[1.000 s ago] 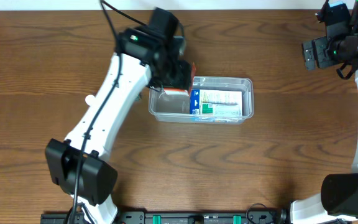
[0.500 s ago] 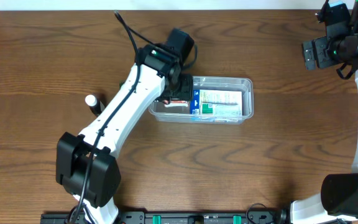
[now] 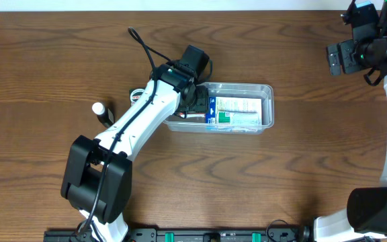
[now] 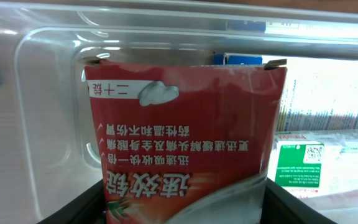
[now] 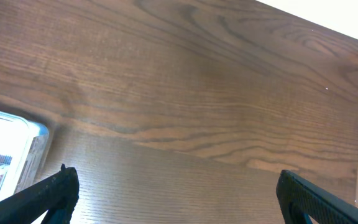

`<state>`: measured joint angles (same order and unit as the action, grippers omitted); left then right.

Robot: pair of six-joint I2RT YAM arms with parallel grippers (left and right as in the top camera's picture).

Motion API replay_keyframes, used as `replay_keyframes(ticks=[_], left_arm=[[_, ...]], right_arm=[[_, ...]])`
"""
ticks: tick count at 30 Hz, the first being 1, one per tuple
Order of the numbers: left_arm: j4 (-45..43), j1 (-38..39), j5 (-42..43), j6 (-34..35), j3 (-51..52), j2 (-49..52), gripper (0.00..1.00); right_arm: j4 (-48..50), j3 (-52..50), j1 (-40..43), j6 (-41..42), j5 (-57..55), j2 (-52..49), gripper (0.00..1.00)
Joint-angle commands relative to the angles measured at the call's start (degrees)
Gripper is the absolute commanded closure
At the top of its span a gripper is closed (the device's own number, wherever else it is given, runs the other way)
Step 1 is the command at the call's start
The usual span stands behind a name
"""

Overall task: Pack container
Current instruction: 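Lower the red box into the container's left end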

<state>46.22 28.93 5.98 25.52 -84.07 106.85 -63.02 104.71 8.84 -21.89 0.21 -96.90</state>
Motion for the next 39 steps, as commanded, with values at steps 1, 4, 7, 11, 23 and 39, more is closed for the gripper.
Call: replay_keyframes(ticks=[1,4,7,11,23,39], left_arm=[[-0.8,0.0,-0.7,0.3,1.4,1.5,0.35],[-1.0,0.0,-0.7,0.3,1.6,2.8,0.35],[-1.1,0.0,-0.7,0.3,1.6,4.6,0.35],[-1.9,0.0,-0.6,0.3,1.7,7.2,0.35],[-3.7,0.0,-0.5,0.3,1.7,8.9,0.33],[-3.7,0.0,0.5,0.2,1.7,8.8,0.19]], right_arm=[[0.0,0.0,0.2,0.9,0.0,0.1,0.01],[0.0,0.0,0.2,0.9,0.0,0.1,0.01],[0.0,0.0,0.2,0.9,0.0,0.1,0.01],[0.0,0.0,0.2,0.9,0.0,0.1,0.01],[0.0,0.0,0.2,0.9,0.0,0.1,0.01],[0.0,0.0,0.2,0.9,0.0,0.1,0.01]])
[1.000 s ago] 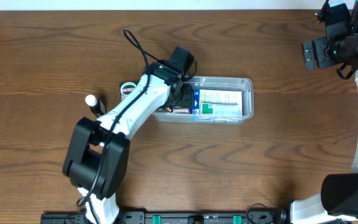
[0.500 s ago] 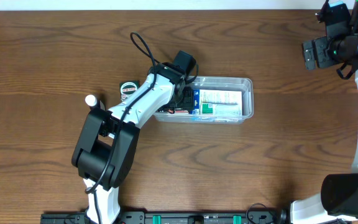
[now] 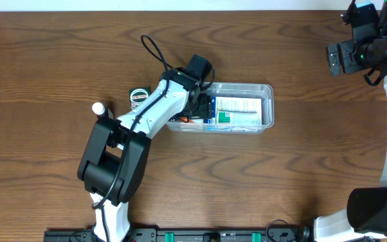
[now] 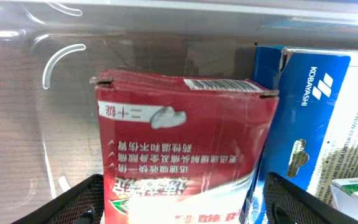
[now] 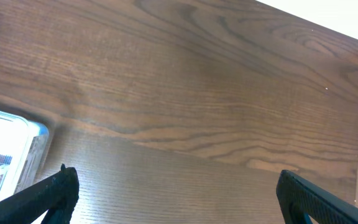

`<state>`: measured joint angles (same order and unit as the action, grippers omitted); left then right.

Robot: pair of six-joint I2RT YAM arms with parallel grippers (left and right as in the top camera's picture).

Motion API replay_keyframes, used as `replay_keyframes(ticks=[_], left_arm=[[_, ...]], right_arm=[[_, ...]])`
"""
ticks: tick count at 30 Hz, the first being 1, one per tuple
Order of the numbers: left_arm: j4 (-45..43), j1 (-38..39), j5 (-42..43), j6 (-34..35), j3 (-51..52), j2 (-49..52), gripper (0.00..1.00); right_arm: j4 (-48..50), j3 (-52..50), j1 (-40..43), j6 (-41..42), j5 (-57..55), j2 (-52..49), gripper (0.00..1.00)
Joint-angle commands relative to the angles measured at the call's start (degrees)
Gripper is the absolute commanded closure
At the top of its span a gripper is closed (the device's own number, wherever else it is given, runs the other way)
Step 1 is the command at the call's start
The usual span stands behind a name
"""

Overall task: Pack container
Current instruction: 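Lower the red box into the container's left end, then release the red box and move the left gripper to the green tin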

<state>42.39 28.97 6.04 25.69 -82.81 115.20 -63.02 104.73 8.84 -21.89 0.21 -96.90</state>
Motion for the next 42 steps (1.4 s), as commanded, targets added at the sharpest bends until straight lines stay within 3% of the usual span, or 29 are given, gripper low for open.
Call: replay_keyframes(ticks=[1,8,24,33,36,42], left_arm=[[0.1,-0.1,0.6,0.0,0.4,0.4,0.19],[1.2,-0.1,1.0,-0.3,-1.4,-1.1,0.19],[2.5,-0.6,0.9,-0.7,-1.5,-14.8,0.19],[8.0,-8.9,-2.2,-6.7,-1.5,-26.6,0.19],[8.8,-11.3,-6.8,-9.2,-1.4,-27.0,0.18],[8.3,-16.7,-7.2,-12.2,-1.4,-22.6,0.11]], right_arm=[[0.0,0.0,0.2,0.9,0.0,0.1,0.01],[0.0,0.0,0.2,0.9,0.0,0.1,0.01],[0.0,0.0,0.2,0.9,0.0,0.1,0.01],[0.0,0.0,0.2,0.9,0.0,0.1,0.01],[0.0,0.0,0.2,0.9,0.0,0.1,0.01],[0.0,0.0,0.2,0.9,0.0,0.1,0.01]])
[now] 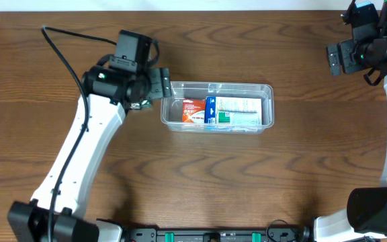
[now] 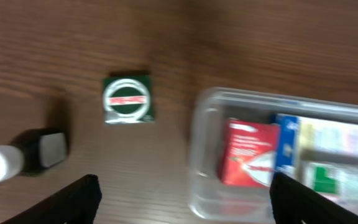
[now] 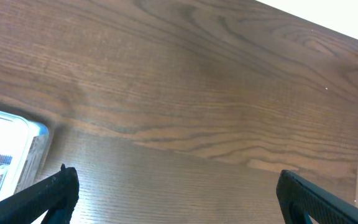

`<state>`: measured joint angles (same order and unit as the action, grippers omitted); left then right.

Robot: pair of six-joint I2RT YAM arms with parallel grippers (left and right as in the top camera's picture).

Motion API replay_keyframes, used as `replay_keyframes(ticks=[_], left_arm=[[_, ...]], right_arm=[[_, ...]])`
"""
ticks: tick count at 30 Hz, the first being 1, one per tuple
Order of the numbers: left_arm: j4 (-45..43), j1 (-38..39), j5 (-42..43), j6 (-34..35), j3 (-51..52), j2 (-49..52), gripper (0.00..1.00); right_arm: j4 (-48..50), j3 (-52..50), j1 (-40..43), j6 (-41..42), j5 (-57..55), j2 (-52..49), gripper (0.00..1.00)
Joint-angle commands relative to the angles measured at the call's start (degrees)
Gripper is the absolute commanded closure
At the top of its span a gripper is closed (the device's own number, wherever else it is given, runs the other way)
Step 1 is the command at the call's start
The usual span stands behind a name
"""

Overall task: Pack container
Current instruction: 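Release the red box and move the left gripper to the green tin, then lower the left gripper onto the green Zam-Buk tin and grasp it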

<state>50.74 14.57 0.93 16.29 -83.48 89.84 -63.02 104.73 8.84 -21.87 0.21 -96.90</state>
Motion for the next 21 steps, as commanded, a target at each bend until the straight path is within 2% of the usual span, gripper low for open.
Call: replay_keyframes(ticks=[1,9,21], left_arm=[[-0.5,-3.2,-2.1,-2.8,-0.7,3.8,0.11],[-4.4,-5.6,0.3,-9.0,-0.7,13.1,0.10],[-10.0,-6.9,0.6,-7.5,-0.7,24.8,0.10]], right_arm=[[0.0,0.0,0.2,0.9,0.0,0.1,0.01],[0.0,0.0,0.2,0.9,0.0,0.1,0.01],[0.0,0.0,0.2,0.9,0.0,0.1,0.01]])
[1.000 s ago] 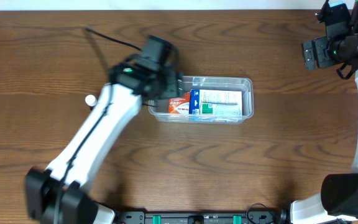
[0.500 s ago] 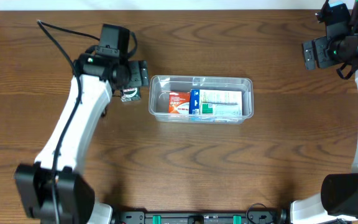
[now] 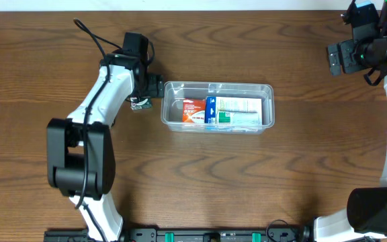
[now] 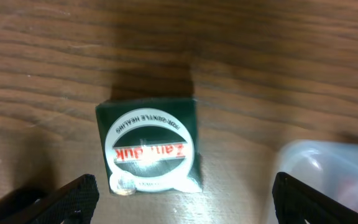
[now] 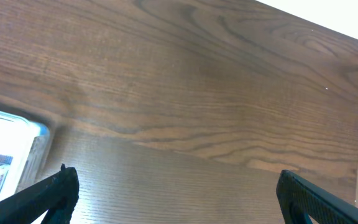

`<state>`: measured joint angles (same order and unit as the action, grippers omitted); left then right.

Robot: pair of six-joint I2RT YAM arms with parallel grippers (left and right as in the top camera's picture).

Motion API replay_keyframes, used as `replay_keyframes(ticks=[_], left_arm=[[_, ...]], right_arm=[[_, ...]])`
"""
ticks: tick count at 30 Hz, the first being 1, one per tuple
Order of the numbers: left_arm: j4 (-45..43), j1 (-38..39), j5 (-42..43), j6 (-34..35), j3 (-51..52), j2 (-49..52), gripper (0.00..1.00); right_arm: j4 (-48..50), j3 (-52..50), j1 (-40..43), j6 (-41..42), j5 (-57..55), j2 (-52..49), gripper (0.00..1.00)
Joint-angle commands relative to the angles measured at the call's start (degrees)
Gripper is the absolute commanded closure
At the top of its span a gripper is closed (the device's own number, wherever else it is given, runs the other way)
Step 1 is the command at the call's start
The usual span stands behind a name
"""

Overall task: Pack container
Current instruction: 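Lower the left gripper onto the green Zam-Buk tin and grasp it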

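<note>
A clear plastic container (image 3: 218, 107) holds a red box (image 3: 193, 111), a blue box (image 3: 211, 109) and a green-and-white box (image 3: 238, 111). Just left of it a small dark green box (image 4: 148, 146) with a round white label lies flat on the table, also seen from overhead as the green box (image 3: 140, 102). My left gripper (image 4: 185, 202) hangs open close above this box, one finger on each side, not touching it. The container's corner (image 4: 328, 168) shows at the right. Far off at the back right, my right gripper (image 5: 179, 199) is open and holds nothing.
The wooden table (image 3: 247, 175) spreads around the container. My left arm (image 3: 99, 107) crosses the table's left part and covers what lies under it. A dark shape (image 4: 8, 202) sits at the left wrist view's lower left corner. The container's end (image 5: 5, 149) shows in the right wrist view.
My left gripper was higher, with the green box, a white-capped bottle and the container all in its view. Now it is low over the green box alone, still open. The right arm has not moved.
First my left gripper was shut on the red box inside the container's left end. Then the red box stood beside the blue box with the fingers spread. After that the gripper was outside, left of the container, and now it hovers over the green box.
</note>
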<state>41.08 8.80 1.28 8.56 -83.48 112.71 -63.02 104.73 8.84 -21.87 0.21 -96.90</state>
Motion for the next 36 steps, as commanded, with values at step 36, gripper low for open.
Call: replay_keyframes(ticks=[36], left_arm=[[-1.1,-4.2,3.9,2.2,0.7,6.5,0.33]], right_arm=[[0.0,0.0,0.2,0.9,0.0,0.1,0.01]])
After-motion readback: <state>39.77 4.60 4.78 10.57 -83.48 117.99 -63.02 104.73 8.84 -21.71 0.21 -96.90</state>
